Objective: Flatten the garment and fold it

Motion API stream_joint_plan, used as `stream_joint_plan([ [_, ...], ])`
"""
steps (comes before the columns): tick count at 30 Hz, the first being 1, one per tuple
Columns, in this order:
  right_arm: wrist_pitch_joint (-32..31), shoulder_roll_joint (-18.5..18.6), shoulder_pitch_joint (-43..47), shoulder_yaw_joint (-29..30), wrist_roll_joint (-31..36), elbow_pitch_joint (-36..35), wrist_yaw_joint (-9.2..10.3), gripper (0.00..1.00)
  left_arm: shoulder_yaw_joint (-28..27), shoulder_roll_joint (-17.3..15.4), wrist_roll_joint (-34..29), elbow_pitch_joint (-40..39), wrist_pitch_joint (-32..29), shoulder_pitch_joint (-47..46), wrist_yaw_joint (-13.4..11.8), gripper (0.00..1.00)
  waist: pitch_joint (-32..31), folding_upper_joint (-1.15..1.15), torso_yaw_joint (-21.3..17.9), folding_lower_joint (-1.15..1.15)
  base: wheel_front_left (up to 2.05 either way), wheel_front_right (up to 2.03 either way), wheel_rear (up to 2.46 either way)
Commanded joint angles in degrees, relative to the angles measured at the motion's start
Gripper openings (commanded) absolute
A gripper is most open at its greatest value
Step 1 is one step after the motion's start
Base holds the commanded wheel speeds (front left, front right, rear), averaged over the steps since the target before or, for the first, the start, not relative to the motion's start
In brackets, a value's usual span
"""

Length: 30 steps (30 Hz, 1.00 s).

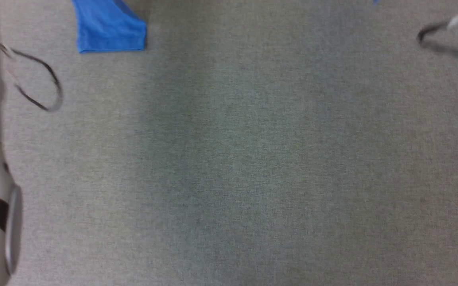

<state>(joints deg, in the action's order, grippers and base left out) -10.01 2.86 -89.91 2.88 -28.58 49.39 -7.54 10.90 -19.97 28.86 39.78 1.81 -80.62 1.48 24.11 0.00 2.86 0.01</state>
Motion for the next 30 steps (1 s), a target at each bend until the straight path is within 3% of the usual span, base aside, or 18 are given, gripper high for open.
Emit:
stream_joint_plan([
  [1,0.3,0.0,3.2,0.0,-1.1,0.6,0.05,0.0,0.5,0.3,0.4,1.0,0.6,2.3,0.7,0.0,-0.9,0.0,0.5,-0.01,0.0,0.0,0.0],
  [7,0.7,0.5,15.3,0.6,-4.9,-1.8,0.05,0.0,2.0,1.6,1.2,1.9,2.4,11.3,2.3,0.0,-5.4,0.0,2.0,-0.01,0.0,0.0,0.0],
  [14,0.0,1.1,37.2,0.4,-13.4,-12.7,0.05,0.0,2.6,3.9,4.4,-4.4,1.2,30.0,1.7,0.0,-13.9,0.0,2.6,-0.01,0.0,0.0,0.0],
  [22,3.2,3.1,67.0,-0.2,-13.7,-29.8,0.05,0.0,1.8,3.9,8.9,-20.5,-4.8,60.2,-5.2,0.0,-20.5,0.0,3.0,-0.01,0.0,0.0,0.0],
  [30,-4.0,3.9,87.8,1.9,-6.9,-38.5,0.05,0.0,2.1,3.7,11.6,-32.1,-12.3,81.7,-12.7,0.0,-24.3,0.0,3.9,-0.01,0.0,0.0,0.0],
])
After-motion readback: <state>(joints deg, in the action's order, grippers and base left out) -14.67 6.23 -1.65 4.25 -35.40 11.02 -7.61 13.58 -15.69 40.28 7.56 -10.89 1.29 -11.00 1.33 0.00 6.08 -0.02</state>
